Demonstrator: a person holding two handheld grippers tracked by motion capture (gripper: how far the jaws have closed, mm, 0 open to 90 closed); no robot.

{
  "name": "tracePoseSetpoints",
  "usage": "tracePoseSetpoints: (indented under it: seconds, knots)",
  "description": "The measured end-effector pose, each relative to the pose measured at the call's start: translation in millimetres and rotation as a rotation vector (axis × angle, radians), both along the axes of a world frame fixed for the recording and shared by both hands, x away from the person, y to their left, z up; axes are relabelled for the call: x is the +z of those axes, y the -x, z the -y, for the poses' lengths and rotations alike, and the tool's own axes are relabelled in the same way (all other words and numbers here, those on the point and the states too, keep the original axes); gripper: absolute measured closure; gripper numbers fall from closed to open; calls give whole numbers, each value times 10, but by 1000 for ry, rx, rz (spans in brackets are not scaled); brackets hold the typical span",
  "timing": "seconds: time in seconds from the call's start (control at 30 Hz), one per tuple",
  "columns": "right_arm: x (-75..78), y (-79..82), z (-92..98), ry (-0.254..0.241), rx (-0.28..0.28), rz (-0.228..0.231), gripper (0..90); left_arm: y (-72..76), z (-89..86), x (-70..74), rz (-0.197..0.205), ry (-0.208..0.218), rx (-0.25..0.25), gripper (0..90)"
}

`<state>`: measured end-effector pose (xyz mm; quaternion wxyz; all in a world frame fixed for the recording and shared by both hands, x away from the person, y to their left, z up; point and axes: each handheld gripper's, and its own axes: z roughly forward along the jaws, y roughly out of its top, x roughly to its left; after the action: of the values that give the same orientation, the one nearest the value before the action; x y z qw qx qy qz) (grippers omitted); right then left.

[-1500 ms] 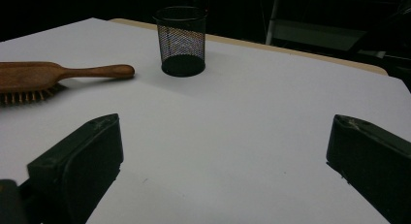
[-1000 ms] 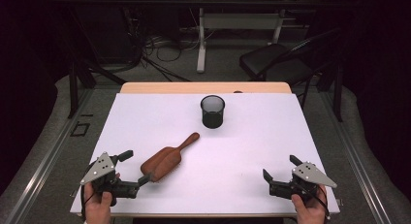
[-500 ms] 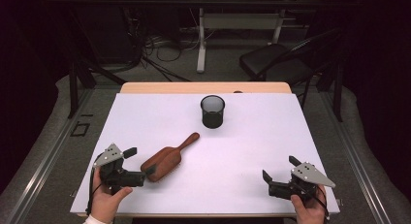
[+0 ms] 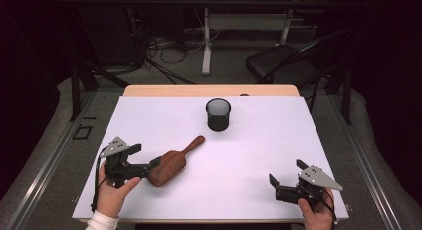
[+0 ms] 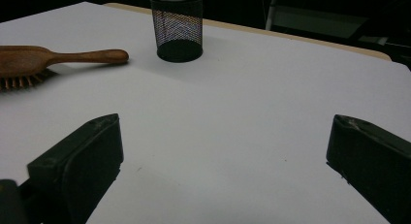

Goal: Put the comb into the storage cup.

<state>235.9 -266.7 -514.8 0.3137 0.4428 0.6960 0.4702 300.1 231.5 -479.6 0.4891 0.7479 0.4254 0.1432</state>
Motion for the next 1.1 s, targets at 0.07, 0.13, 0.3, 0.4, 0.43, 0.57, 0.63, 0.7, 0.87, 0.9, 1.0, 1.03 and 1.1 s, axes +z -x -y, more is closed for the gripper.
tracePoseSetpoints:
  seconds: [0.07, 0.13, 0.3, 0.4, 0.43, 0.57, 0.63, 0.7, 0.87, 0.9, 1.0, 1.03, 1.1]
  knots:
    - [0, 0, 0, 0, 0, -1, 0, -32, 16, 21, -4, 3, 3, 144]
    - [3, 3, -4, 3, 2, -6, 0, -67, 39, 38, -13, 15, 2, 179]
    - [0, 1, -9, 6, 3, -8, 0, -154, 111, 68, -16, 24, 9, 272]
    - [-3, 1, -8, 6, 2, -7, 0, -205, 150, 95, -15, 17, 18, 353]
    - [-5, 0, -7, 6, 1, -7, 0, -220, 162, 106, -13, 13, 18, 368]
    - [-7, -1, -5, 8, 2, -6, 0, -285, 227, 136, -21, 3, 18, 441]
    - [-7, -1, -5, 9, 2, -8, 0, -318, 266, 145, -34, -22, 22, 489]
    - [-8, -1, -7, 8, 3, -10, 0, -354, 308, 148, -41, -43, 31, 500]
    - [-13, -5, -8, 12, 3, -11, 0, -468, 391, 136, -58, -75, 26, 541]
    - [-13, -5, -8, 12, 3, -11, 0, -489, 406, 128, -60, -78, 37, 541]
    - [-14, -4, -6, 14, 3, -17, 0, -565, 456, 110, -65, -94, 71, 543]
    - [-16, -4, -7, 12, 3, -20, 0, -585, 466, 105, -75, -92, 76, 547]
    - [-18, -8, -2, 13, 3, -20, 2, -610, 495, 88, -95, -90, 102, 547]
